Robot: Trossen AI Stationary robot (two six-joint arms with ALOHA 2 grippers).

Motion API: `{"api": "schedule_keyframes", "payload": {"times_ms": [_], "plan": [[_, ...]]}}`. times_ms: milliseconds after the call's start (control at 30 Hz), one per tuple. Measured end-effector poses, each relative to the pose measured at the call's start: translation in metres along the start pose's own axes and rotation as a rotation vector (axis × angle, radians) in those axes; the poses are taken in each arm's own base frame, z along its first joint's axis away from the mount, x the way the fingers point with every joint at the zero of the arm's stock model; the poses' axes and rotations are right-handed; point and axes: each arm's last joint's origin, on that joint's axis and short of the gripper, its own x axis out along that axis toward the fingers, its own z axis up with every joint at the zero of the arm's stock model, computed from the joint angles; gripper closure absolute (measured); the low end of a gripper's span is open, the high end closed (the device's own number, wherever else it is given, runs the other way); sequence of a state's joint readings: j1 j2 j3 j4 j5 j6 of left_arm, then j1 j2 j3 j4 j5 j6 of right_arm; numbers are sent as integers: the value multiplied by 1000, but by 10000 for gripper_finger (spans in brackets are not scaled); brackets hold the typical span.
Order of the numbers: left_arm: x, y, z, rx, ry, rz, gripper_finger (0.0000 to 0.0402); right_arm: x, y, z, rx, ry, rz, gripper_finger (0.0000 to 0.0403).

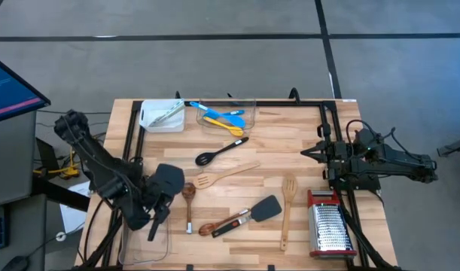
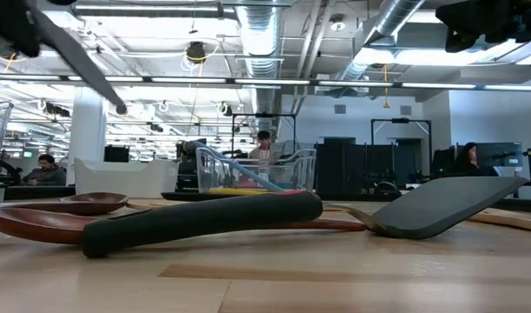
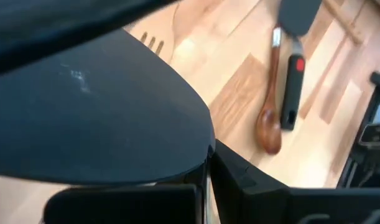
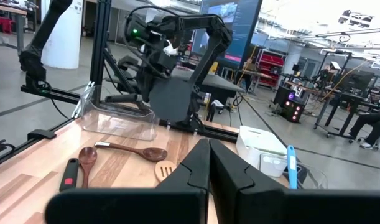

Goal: Pick & Place Kitchen Items
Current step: Put the black slotted spatula into the bottom transparent bin

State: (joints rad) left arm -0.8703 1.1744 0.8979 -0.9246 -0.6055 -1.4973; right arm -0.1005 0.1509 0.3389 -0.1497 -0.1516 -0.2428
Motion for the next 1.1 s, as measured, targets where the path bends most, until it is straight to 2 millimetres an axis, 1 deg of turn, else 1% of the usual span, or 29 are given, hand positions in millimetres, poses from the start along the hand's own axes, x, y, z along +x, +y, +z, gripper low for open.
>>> {"api": "schedule_keyframes", "payload": {"times_ms": [167,400,533,767,900,1100], "plan": [[-8,0,-12,-9,28,-27,399,0,0,0,5,1,0,403],[-26,8,-35,-117,75,-29,399,3,0,-2,8,21,5,403],[-35,10,-41,-156,80,-71,399,8,0,-5,10,59,14,403],[-45,14,-53,-114,140,-100,399,17,-1,-10,-9,121,10,403],[-42,18,-57,-126,133,-91,399,20,-2,-12,-9,147,-14,403],[-24,30,-60,-105,62,-38,399,21,-2,-12,-9,148,-14,403]]}}
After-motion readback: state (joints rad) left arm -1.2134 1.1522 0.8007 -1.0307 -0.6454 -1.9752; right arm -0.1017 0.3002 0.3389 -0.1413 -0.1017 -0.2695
